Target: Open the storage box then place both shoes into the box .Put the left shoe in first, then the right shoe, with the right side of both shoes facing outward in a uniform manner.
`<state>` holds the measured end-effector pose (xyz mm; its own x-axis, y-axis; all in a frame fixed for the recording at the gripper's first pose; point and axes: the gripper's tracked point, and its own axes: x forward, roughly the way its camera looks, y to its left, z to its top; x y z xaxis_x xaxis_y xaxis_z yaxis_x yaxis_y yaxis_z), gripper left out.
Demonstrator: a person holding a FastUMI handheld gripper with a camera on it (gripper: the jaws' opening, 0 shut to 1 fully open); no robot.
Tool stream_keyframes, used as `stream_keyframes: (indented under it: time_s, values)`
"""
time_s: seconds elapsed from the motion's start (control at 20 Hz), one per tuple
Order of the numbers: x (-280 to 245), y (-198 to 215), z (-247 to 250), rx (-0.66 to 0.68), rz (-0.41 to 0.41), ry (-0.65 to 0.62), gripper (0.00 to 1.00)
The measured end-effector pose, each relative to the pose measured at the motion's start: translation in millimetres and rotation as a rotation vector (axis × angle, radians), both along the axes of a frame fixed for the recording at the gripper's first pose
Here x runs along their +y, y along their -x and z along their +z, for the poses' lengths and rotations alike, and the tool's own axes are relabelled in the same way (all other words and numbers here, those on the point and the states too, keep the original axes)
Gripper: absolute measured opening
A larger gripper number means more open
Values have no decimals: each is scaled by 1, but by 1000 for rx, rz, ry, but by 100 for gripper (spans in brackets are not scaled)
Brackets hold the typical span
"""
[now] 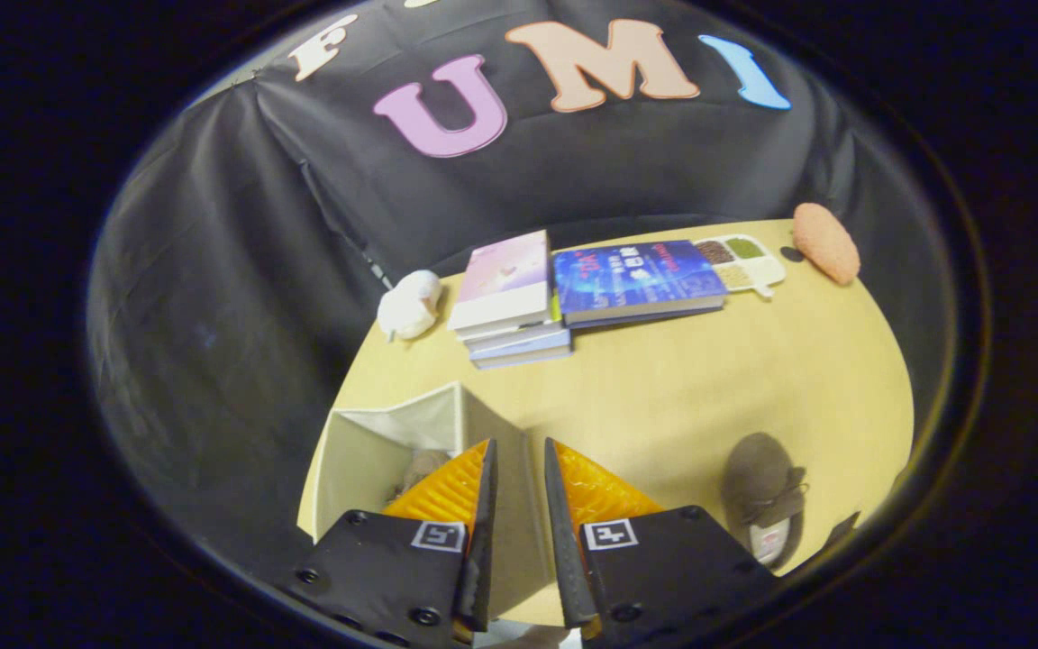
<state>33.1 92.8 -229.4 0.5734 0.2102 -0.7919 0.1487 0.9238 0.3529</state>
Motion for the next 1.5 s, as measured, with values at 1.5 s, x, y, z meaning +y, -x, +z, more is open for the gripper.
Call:
stream_keyframes:
  time_s: [1.5]
  values:
    - [-202,168,-170,345,-37,250,34]
